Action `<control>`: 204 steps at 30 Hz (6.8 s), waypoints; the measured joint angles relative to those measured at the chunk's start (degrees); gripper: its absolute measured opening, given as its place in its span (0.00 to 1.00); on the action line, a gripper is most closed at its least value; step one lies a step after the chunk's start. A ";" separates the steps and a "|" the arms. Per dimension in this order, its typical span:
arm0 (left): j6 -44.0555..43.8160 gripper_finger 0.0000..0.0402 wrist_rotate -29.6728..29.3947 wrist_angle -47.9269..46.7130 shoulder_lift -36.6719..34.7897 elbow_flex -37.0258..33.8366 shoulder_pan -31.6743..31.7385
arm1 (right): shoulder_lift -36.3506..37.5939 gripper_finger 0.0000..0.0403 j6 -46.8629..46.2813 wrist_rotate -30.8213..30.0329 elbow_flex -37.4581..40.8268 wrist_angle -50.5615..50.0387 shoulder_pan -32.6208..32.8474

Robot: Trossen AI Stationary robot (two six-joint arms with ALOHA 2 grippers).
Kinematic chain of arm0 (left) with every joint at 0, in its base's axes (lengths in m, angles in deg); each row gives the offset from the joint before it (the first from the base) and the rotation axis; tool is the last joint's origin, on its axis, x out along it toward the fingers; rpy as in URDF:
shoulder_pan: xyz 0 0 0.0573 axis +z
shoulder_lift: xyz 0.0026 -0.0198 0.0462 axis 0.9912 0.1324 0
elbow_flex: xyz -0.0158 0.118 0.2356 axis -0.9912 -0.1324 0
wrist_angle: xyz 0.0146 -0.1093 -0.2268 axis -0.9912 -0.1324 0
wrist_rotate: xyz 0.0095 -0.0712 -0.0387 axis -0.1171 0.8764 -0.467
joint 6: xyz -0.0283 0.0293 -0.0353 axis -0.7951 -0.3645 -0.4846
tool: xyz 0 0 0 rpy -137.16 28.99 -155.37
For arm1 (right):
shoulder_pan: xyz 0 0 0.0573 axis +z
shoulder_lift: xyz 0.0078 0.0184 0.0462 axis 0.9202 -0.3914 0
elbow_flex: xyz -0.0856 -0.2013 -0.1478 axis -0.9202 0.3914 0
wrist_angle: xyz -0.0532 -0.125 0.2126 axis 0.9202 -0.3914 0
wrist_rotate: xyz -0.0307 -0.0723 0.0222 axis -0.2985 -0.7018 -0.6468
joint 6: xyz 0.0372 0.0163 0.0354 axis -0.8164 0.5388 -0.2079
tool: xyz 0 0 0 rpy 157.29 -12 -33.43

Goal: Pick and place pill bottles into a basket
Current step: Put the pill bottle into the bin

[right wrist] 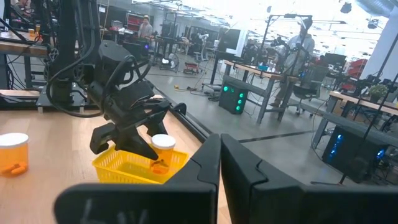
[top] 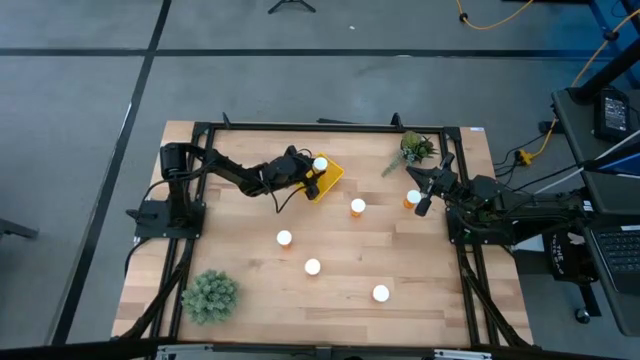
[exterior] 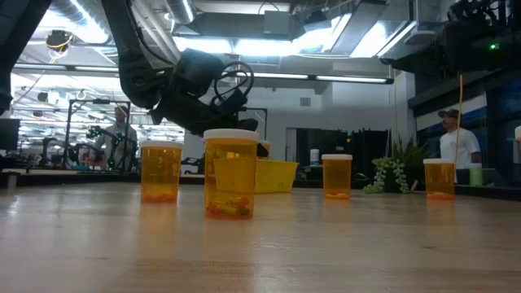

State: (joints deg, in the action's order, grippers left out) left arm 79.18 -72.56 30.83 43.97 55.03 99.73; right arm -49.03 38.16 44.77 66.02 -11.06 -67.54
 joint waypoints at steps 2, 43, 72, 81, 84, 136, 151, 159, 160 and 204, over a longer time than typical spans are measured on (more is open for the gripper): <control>0.00 0.54 -0.04 0.00 0.01 0.00 0.00 | -0.02 0.04 0.00 0.01 0.00 -0.01 0.00; -1.10 0.54 0.33 5.86 2.52 0.08 0.54 | -0.01 0.04 0.01 0.02 0.00 0.09 0.02; 3.06 0.54 -0.23 6.41 3.42 0.07 0.11 | 0.01 0.04 0.00 0.02 0.00 0.07 0.01; 7.20 0.54 -2.71 6.43 3.42 0.07 0.15 | 0.00 0.04 0.00 0.02 0.00 0.05 0.00; 8.95 0.54 -3.82 6.41 3.42 0.07 -0.02 | -0.02 0.04 0.00 0.02 0.00 0.05 0.02; 10.96 0.45 14.29 -30.31 -41.63 -13.83 -1.74 | -3.22 0.04 -4.50 8.50 -0.04 -2.50 0.02; 11.92 0.20 19.95 -20.59 -54.04 -27.28 -2.25 | -12.52 0.04 -13.58 2.42 -7.88 -12.96 0.01; 14.69 0.01 21.95 -21.91 -56.55 -27.28 -2.25 | -20.24 0.04 -21.20 1.94 -22.18 -34.31 1.13; 15.32 0.01 21.37 -21.92 -56.57 -27.28 -2.25 | -21.40 0.04 -22.37 1.98 -23.98 -37.23 1.46; 11.95 0.01 19.68 -21.00 -56.58 -27.30 -2.25 | -31.03 0.05 -76.73 -2.60 -29.97 -74.68 29.76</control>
State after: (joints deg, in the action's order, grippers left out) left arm 91.13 -52.87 9.83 -12.61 27.73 97.49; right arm -80.06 -38.56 42.17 36.06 -85.73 -37.78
